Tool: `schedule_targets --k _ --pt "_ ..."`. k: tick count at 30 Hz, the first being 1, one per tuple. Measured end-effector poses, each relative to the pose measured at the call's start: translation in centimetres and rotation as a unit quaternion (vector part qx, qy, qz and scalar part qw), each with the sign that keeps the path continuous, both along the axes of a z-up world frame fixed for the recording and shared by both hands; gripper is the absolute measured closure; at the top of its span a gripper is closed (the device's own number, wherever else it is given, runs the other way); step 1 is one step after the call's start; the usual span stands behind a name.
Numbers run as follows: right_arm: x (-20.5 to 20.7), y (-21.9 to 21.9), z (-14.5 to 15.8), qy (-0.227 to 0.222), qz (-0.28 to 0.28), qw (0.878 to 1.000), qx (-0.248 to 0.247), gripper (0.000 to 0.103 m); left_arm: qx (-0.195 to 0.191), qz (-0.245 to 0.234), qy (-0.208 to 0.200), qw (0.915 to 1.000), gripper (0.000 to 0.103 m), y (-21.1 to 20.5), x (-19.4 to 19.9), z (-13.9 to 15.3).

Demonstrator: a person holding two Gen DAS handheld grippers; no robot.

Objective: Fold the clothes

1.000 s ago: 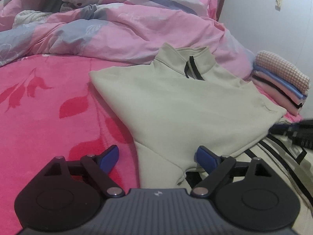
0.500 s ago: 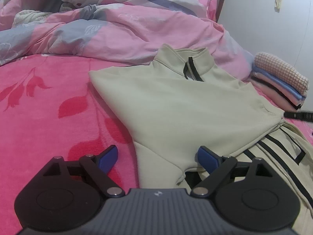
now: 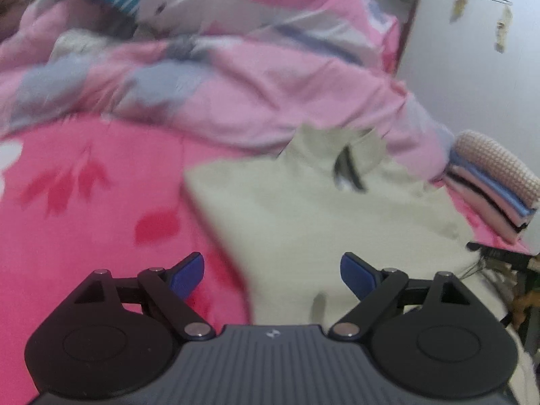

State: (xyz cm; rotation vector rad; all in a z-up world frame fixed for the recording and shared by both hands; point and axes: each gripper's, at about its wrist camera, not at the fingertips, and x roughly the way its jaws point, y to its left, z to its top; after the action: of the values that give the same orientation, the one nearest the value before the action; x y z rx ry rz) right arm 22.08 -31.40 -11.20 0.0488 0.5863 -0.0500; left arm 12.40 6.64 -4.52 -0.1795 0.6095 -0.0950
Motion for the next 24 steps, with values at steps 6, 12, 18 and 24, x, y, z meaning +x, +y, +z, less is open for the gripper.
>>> schedule_targets --k 6,12,18,24 --pt "-0.4 -0.9 -0.1 -0.004 0.0 0.999 0.034 0.092 0.063 -0.021 0.011 0.9977 0.02 -5.3 3.9 0.7" --pt "-0.6 -0.8 -0.2 -0.009 0.001 0.999 0.036 0.092 0.112 -0.008 0.074 0.9908 0.037 -8.3 8.2 -2.3" --pt "-0.7 -0.9 -0.3 -0.012 0.002 0.999 0.043 0.092 0.103 0.006 0.109 0.9886 0.05 -7.7 9.2 -3.1" --pt "-0.7 -1.0 -0.3 -0.013 0.003 0.999 0.049 0.092 0.106 0.015 0.116 0.9874 0.053 -8.4 10.9 -3.0"
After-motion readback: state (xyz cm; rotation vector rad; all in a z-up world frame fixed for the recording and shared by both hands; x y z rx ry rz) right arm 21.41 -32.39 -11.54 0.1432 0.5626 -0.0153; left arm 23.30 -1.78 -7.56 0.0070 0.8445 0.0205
